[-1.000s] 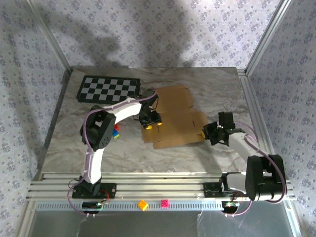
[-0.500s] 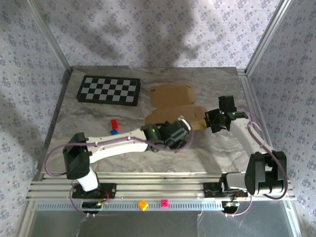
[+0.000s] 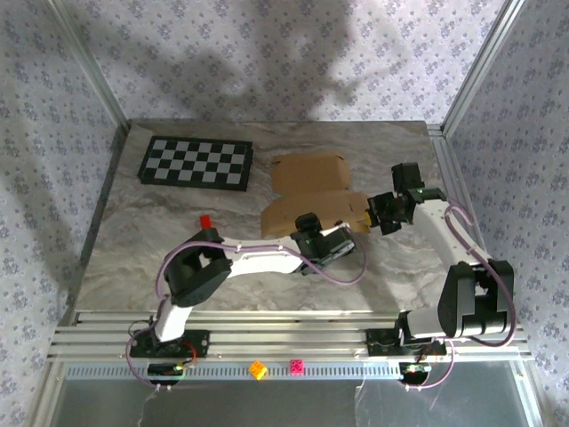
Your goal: Fold the paper box
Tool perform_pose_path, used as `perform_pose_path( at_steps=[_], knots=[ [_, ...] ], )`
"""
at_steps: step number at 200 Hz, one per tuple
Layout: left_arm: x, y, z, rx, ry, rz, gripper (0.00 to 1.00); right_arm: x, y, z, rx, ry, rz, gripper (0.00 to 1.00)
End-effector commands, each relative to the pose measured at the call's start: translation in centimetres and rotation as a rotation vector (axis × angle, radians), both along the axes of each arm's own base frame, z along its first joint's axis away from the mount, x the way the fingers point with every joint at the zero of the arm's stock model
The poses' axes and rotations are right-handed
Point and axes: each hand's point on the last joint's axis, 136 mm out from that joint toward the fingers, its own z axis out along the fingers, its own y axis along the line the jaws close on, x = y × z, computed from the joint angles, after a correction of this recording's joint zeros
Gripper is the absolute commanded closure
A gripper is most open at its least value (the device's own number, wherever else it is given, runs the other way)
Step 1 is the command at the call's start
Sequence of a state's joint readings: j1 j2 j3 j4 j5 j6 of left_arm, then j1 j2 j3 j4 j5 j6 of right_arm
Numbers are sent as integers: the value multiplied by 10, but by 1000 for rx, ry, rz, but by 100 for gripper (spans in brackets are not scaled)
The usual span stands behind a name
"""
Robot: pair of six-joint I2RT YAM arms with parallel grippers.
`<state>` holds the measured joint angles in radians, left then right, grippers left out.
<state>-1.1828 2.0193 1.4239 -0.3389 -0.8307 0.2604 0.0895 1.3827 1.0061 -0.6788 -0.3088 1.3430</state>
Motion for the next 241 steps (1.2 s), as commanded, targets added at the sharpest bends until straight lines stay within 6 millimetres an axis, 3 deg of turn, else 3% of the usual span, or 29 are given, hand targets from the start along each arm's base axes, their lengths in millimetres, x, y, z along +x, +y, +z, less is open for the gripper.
perform_pose_path(
  at_steps=[1, 13, 20, 44, 55, 78, 103, 124, 140, 158, 176, 206, 241],
  knots=[
    [26, -7, 42, -46, -61, 40, 70, -2, -1, 7, -4, 21, 15, 100],
    [27, -11, 49, -54, -45, 22, 91, 9, -5, 23, -49, -37, 66, 100],
    [27, -11, 56, -61, -35, 11, 100, 19, -10, 41, -88, -90, 97, 89],
    [27, -7, 106, -126, -50, 2, 100, 43, -35, 135, -349, -351, 176, 46],
    [26, -5, 135, -185, -44, 2, 100, 47, -45, 179, -460, -482, 188, 36],
    [21, -2, 192, -299, 22, -16, 100, 49, -62, 258, -644, -715, 182, 36],
    [11, 5, 250, -388, 45, -60, 100, 52, -61, 319, -826, -947, 224, 36],
    [-1, 19, 275, -414, 57, -89, 100, 52, -53, 352, -914, -1149, 255, 36],
    [-3, 36, 276, -367, 58, -61, 100, 46, -38, 377, -971, -1347, 303, 36],
    [-1, 55, 266, -296, 54, -18, 100, 37, -12, 394, -1022, -1532, 425, 35],
    [3, 71, 254, -237, 58, 1, 100, 29, 17, 396, -1020, -1633, 611, 32],
    [13, 89, 240, -192, 83, 7, 100, 18, 52, 363, -1119, -1600, 918, 23],
    [20, 100, 235, -169, 92, -3, 100, -15, 76, 333, -1217, -1635, 1121, 20]
  ],
)
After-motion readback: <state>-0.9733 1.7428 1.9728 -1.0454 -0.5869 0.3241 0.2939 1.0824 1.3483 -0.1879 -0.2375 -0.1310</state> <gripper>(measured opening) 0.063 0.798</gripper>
